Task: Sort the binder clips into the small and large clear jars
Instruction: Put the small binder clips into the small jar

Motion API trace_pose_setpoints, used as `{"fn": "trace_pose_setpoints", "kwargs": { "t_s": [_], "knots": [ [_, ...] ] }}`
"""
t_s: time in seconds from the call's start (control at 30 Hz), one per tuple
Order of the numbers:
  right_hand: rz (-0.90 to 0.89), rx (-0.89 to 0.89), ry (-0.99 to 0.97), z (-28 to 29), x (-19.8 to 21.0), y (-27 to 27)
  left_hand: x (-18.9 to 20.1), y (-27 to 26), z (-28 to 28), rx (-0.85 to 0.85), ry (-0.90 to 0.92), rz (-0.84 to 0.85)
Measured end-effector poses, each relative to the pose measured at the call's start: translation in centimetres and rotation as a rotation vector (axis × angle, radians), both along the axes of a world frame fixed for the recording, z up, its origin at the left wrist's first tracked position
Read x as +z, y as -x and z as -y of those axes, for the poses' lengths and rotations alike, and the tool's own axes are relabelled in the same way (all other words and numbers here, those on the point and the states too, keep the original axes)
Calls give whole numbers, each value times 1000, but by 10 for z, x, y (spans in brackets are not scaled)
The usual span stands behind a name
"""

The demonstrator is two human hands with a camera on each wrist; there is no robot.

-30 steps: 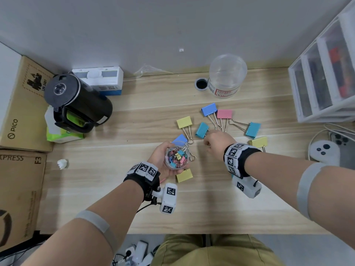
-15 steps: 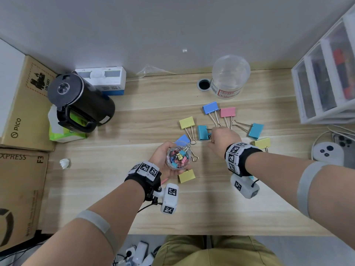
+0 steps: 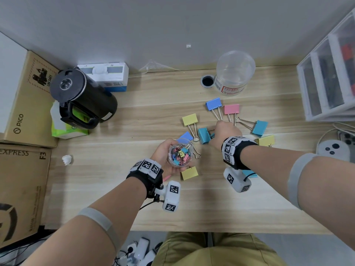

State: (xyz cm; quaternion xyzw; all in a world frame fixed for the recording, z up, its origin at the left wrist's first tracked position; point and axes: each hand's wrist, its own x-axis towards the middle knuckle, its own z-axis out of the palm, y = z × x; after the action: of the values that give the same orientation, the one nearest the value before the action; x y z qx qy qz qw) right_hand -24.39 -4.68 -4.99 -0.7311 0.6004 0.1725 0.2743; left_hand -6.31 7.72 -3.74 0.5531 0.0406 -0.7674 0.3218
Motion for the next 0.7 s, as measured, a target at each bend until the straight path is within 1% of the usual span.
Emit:
{"fn": "trace_pose_setpoints", "kwargs": {
  "t_s": [0.2,0.37,0.43,0.57,0.7],
  "knots": [
    [-42,89,-20,3,9,-2,-2,-1,-3,-5,-5,1],
    [-56,17,-136,15,8,3,1,0,-1,-5,-8,6],
    [-39,-15,-185,18,14,6,4,2,0,-7,-4,23],
    [77,-83,-293,27,20,20,7,6,6,-43,-3,50],
    [208,-181,-334,30,24,44,10,15,11,-78,7,61]
  ]
}}
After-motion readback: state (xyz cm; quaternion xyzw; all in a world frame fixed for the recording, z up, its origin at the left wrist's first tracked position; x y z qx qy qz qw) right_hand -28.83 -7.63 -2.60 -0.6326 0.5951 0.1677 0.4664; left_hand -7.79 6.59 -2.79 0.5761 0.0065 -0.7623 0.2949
